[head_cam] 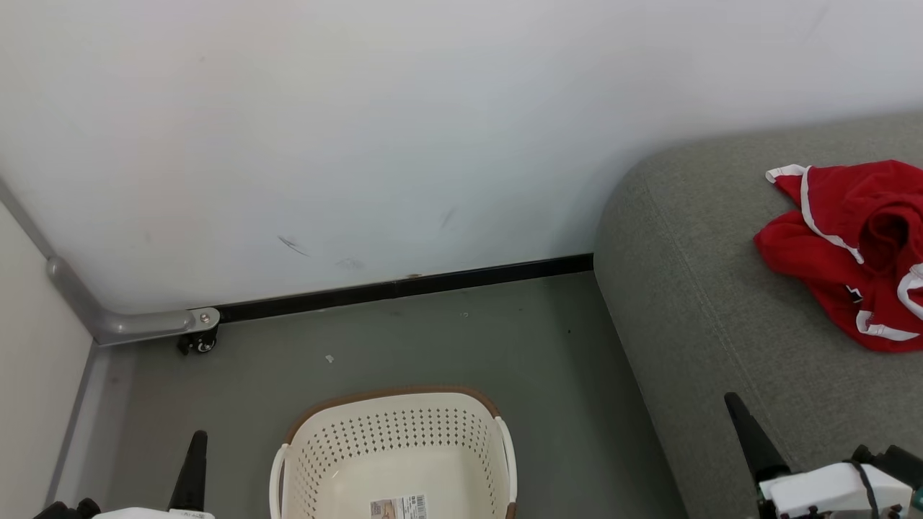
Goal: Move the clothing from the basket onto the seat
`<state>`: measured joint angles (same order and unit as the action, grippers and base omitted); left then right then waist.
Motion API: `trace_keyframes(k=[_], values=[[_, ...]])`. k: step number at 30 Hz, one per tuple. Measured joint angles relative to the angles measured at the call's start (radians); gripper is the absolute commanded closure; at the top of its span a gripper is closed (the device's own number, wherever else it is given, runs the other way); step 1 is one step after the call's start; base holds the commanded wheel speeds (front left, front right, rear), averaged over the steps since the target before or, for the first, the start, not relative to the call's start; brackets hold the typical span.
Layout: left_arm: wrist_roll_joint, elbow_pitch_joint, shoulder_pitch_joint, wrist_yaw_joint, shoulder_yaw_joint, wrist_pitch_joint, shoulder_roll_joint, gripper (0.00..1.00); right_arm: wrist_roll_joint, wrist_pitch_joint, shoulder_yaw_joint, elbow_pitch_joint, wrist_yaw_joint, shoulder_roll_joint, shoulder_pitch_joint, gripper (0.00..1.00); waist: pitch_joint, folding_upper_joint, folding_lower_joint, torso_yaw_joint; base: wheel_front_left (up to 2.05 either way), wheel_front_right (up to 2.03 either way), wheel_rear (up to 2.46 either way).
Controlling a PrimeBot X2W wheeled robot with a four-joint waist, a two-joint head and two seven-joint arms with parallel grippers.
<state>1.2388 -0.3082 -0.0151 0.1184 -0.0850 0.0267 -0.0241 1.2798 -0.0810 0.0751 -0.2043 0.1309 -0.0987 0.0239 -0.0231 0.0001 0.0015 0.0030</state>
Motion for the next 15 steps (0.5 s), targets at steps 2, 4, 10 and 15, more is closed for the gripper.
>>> trace_keyframes(k=[2, 4, 10, 15], values=[[0.03, 0.001, -0.001, 0.0, 0.0, 0.008, -0.002, 1.0, 0.029, 0.007, -0.004, -0.002, 0.0, -0.002, -0.013, 1.0, 0.002, 0.0, -0.0002, 0.0, 0.0, 0.0, 0.0], [0.05, 0.001, -0.002, 0.0, -0.001, 0.015, -0.003, 1.0, 0.062, 0.011, -0.008, -0.003, 0.0, -0.004, -0.019, 1.0, 0.005, 0.0, -0.0004, 0.0, 0.0, 0.0, 0.0], [0.124, 0.007, -0.02, 0.0, -0.001, 0.035, -0.004, 1.0, 0.15, 0.029, -0.027, -0.01, 0.0, -0.01, -0.033, 1.0, 0.011, 0.0, -0.0006, -0.001, 0.0, 0.0, 0.0], [0.187, 0.011, -0.021, 0.0, -0.002, 0.051, -0.005, 1.0, 0.225, 0.041, -0.035, -0.024, 0.0, -0.014, -0.033, 1.0, 0.015, 0.0, -0.0008, -0.001, 0.0, 0.0, 0.0]])
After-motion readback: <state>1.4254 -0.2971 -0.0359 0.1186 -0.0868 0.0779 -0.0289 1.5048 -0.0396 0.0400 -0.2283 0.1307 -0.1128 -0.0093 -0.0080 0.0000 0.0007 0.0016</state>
